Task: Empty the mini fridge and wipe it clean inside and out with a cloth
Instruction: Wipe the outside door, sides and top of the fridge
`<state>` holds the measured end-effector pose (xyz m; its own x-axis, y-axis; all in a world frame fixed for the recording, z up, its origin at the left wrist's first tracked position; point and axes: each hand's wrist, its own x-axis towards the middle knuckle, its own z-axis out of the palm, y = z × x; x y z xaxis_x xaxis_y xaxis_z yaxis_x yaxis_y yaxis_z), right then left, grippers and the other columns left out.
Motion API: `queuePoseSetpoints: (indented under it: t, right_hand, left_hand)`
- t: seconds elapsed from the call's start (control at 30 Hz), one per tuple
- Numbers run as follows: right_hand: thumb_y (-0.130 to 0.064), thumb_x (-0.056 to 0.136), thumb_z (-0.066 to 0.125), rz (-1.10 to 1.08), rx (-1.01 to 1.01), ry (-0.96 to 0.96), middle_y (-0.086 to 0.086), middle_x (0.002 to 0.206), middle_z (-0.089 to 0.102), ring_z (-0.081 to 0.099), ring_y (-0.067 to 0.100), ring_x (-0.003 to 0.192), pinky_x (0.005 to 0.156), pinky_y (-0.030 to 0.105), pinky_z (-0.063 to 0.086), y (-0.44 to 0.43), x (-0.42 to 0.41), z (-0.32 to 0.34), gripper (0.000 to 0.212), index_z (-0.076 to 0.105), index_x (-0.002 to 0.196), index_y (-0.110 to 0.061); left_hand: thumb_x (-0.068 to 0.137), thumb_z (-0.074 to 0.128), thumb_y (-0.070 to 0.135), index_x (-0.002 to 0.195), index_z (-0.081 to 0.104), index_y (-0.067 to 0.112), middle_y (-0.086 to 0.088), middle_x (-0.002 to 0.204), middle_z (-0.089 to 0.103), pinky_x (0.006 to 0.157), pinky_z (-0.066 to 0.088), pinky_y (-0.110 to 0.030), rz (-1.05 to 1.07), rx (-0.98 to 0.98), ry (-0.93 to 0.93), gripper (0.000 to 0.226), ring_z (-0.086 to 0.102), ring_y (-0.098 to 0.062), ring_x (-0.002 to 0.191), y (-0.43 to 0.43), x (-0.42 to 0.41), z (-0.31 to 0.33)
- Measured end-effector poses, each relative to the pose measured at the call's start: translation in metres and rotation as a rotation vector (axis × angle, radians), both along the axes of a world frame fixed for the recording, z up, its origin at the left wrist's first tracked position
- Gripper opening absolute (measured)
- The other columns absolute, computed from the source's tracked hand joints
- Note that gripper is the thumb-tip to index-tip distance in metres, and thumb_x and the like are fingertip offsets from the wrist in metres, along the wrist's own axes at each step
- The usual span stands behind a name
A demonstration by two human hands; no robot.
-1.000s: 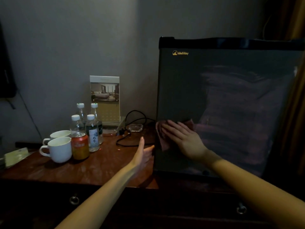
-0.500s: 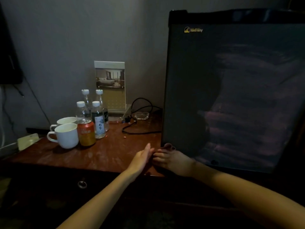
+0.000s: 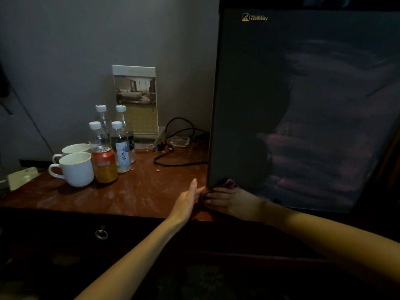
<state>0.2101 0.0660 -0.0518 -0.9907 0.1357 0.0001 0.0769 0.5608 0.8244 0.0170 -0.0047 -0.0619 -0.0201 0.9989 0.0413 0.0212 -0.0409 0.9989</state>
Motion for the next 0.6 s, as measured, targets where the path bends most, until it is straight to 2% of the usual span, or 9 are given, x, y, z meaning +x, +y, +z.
queuePoseSetpoints:
  t: [0.07, 0.2, 0.3, 0.4, 0.47, 0.53, 0.57, 0.6]
  right_hand:
    - [-0.018, 0.089, 0.04, -0.051, 0.015, -0.012, -0.004, 0.122, 0.067, 0.059, 0.02, 0.12, 0.115, 0.038, 0.019, -0.002, -0.017, -0.005, 0.039, 0.074, 0.108, -0.02]
    - [-0.016, 0.093, 0.04, -0.069, -0.108, 0.043, -0.002, 0.127, 0.064, 0.056, 0.022, 0.124, 0.115, 0.038, 0.026, -0.003, -0.014, -0.008, 0.037, 0.071, 0.115, -0.017]
    - [-0.017, 0.093, 0.038, -0.017, -0.158, 0.129, -0.004, 0.137, 0.057, 0.05, 0.019, 0.13, 0.114, 0.035, 0.027, -0.004, 0.016, -0.004, 0.043, 0.061, 0.13, -0.018]
    - [-0.016, 0.097, 0.035, -0.039, -0.195, 0.149, -0.005, 0.146, 0.048, 0.044, 0.018, 0.135, 0.115, 0.037, 0.029, -0.003, 0.063, -0.006, 0.046, 0.046, 0.142, -0.018]
    - [-0.016, 0.103, 0.027, -0.085, -0.207, 0.152, -0.005, 0.151, 0.04, 0.037, 0.018, 0.139, 0.115, 0.038, 0.03, -0.004, 0.1, -0.007, 0.045, 0.034, 0.147, -0.017]
    - [-0.016, 0.105, 0.021, -0.114, -0.213, 0.169, -0.006, 0.151, 0.04, 0.033, 0.016, 0.141, 0.118, 0.035, 0.021, -0.008, 0.132, -0.007, 0.044, 0.036, 0.146, -0.016]
    - [-0.017, 0.106, 0.022, -0.124, -0.212, 0.184, -0.006, 0.15, 0.042, 0.032, 0.015, 0.141, 0.119, 0.034, 0.018, -0.011, 0.144, -0.006, 0.043, 0.039, 0.145, -0.016]
    - [-0.017, 0.106, 0.023, -0.132, -0.213, 0.199, -0.007, 0.148, 0.043, 0.032, 0.015, 0.14, 0.12, 0.034, 0.017, -0.013, 0.152, -0.005, 0.042, 0.04, 0.144, -0.016]
  left_hand:
    - [0.094, 0.028, 0.058, 0.118, 0.068, 0.012, -0.001, 0.114, 0.07, 0.096, 0.048, -0.024, 0.015, 0.021, 0.02, 0.066, 0.063, -0.014, 0.112, 0.0, -0.005, -0.006]
    - [0.103, 0.032, 0.039, 0.116, 0.069, 0.012, 0.002, 0.108, 0.071, 0.079, 0.046, -0.008, 0.126, 0.121, 0.084, 0.048, 0.065, -0.009, 0.105, -0.009, -0.004, -0.012]
    - [0.102, 0.037, 0.036, 0.127, 0.062, 0.014, 0.007, 0.121, 0.065, 0.085, 0.043, -0.006, 0.081, 0.159, 0.197, 0.041, 0.058, -0.007, 0.116, -0.015, 0.003, -0.019]
    - [0.102, 0.041, 0.033, 0.136, 0.053, 0.014, 0.007, 0.135, 0.056, 0.087, 0.035, 0.0, 0.123, 0.189, 0.316, 0.042, 0.049, -0.004, 0.126, -0.015, 0.008, -0.022]
    - [0.103, 0.041, 0.03, 0.137, 0.052, 0.016, 0.01, 0.129, 0.059, 0.081, 0.036, 0.003, 0.151, 0.195, 0.327, 0.038, 0.052, 0.004, 0.114, -0.016, 0.013, -0.022]
    - [0.103, 0.04, 0.029, 0.137, 0.048, 0.022, 0.018, 0.098, 0.061, 0.067, 0.039, -0.004, 0.166, 0.179, 0.315, 0.036, 0.052, 0.011, 0.079, -0.018, 0.019, -0.024]
    - [0.103, 0.039, 0.029, 0.139, 0.047, 0.023, 0.021, 0.082, 0.053, 0.06, 0.036, -0.009, 0.169, 0.168, 0.312, 0.037, 0.045, 0.009, 0.067, -0.018, 0.022, -0.025]
    - [0.103, 0.04, 0.029, 0.141, 0.046, 0.021, 0.021, 0.074, 0.046, 0.059, 0.031, -0.011, 0.172, 0.16, 0.308, 0.039, 0.038, 0.008, 0.063, -0.019, 0.024, -0.027]
